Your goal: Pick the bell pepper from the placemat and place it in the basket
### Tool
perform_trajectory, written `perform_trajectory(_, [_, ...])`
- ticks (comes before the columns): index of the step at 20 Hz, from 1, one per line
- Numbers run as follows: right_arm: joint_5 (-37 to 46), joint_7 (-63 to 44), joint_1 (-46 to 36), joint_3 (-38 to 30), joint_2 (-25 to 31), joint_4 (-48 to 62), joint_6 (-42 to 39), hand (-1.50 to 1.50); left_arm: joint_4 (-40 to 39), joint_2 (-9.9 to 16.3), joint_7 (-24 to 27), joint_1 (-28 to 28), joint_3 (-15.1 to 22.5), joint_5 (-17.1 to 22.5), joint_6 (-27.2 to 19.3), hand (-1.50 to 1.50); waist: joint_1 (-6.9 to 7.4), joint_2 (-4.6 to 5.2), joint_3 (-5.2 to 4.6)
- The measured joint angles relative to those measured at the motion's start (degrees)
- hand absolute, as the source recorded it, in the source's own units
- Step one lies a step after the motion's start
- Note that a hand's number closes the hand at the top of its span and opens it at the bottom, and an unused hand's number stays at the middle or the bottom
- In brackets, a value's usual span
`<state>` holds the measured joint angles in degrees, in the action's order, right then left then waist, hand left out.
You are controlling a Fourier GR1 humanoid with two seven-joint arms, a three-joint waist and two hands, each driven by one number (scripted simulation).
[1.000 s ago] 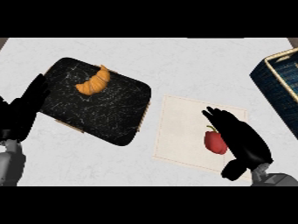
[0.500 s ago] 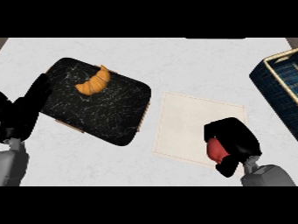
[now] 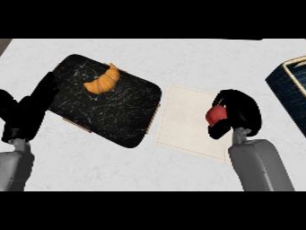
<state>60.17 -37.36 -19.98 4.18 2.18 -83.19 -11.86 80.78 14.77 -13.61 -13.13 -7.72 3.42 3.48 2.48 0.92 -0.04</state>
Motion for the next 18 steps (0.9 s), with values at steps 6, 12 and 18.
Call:
perform_trajectory(6, [-2.47,-18.27,-14.33,-3.22,-1.62,9.99,10.90,1.50,-0.17,-1.02,-0.17,-1.83,1.89,-0.38,0.73,0.00,3.26,0.55,0.06])
perform_trajectory(12, [-2.18,-20.70,-26.46,-3.52,-1.90,15.13,26.89,1.50,-1.12,-1.65,-0.13,-3.03,2.89,-1.19,0.58,0.00,4.19,0.61,0.07])
perform_trajectory(18, [5.90,-22.29,-39.06,-2.38,-1.91,23.43,36.62,1.50,-2.20,-1.11,-0.09,-3.51,1.79,-0.82,0.55,0.00,3.25,0.23,-0.09])
